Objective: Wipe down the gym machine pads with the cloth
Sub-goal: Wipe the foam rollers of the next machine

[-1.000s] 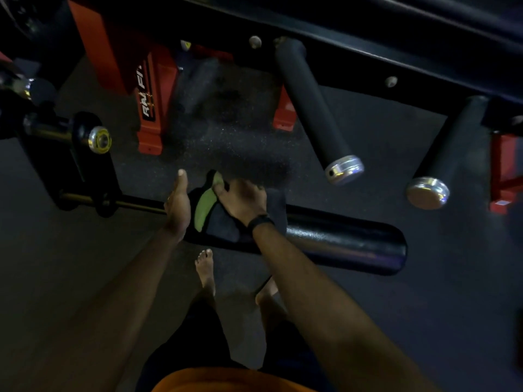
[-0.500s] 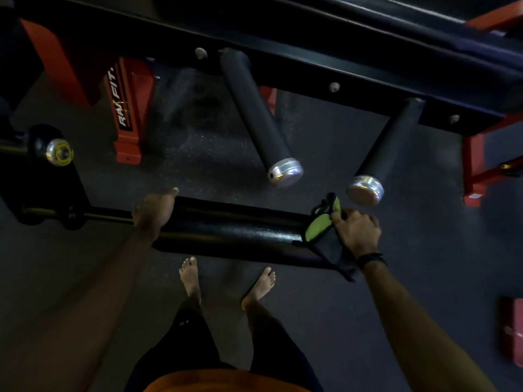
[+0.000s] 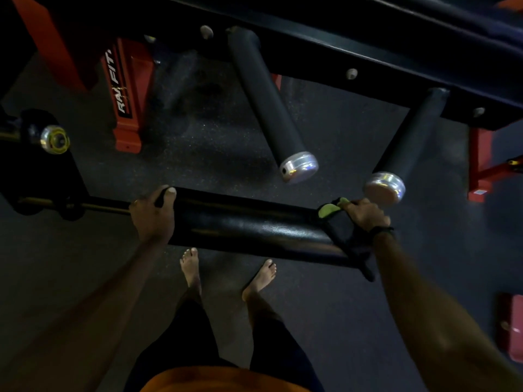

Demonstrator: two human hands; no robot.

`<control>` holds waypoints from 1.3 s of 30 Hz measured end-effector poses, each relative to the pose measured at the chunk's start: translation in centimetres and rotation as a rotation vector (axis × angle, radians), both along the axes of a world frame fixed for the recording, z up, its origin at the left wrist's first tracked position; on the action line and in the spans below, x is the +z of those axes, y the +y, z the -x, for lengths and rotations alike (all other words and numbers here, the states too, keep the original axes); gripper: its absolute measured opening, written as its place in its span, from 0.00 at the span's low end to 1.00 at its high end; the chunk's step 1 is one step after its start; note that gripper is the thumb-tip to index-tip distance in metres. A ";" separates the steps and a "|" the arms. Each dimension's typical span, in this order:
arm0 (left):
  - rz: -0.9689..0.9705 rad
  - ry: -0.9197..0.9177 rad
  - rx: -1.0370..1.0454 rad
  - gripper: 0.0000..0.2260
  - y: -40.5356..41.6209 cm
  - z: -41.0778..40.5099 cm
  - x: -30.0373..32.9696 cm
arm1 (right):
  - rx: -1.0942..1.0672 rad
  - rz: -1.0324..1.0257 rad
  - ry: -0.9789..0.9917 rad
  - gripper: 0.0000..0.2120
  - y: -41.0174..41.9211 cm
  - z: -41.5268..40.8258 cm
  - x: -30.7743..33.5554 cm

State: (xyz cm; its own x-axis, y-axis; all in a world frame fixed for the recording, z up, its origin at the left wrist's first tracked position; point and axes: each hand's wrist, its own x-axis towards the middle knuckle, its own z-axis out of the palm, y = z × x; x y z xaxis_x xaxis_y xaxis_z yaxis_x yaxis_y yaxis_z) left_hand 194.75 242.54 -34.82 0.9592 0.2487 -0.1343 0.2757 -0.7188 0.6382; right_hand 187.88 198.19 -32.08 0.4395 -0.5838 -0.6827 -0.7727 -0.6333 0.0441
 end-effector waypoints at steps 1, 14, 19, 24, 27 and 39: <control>0.025 -0.014 0.004 0.20 0.0 0.2 0.0 | -0.015 -0.014 0.016 0.41 -0.5 -0.2 -0.3; 0.303 -0.036 -0.115 0.24 2.6 1.8 -1.4 | 0.345 -0.010 -0.489 0.31 14.6 -1.3 1.8; 0.671 0.232 0.004 0.31 2.7 0.7 0.3 | 0.601 -0.196 -0.583 0.21 29.6 -6.9 1.5; 0.867 0.371 0.121 0.50 3.6 -0.1 0.6 | 0.632 -0.363 -0.347 0.20 36.3 -12.0 1.7; 0.779 0.394 0.063 0.43 3.1 -0.1 2.5 | 0.496 -0.449 -0.216 0.26 34.3 -13.1 0.9; 0.939 0.455 0.135 0.37 3.3 -1.3 2.1 | 0.706 -0.061 -0.618 0.21 34.1 -3.9 2.3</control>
State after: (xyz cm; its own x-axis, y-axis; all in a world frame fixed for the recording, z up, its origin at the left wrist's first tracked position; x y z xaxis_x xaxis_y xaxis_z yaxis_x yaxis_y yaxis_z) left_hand 196.01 245.83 -32.68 0.7419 -0.0412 -0.6693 0.6704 0.0656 0.7391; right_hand 191.79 232.30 -29.79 0.9729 -0.0147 -0.2309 -0.0842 -0.9520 -0.2942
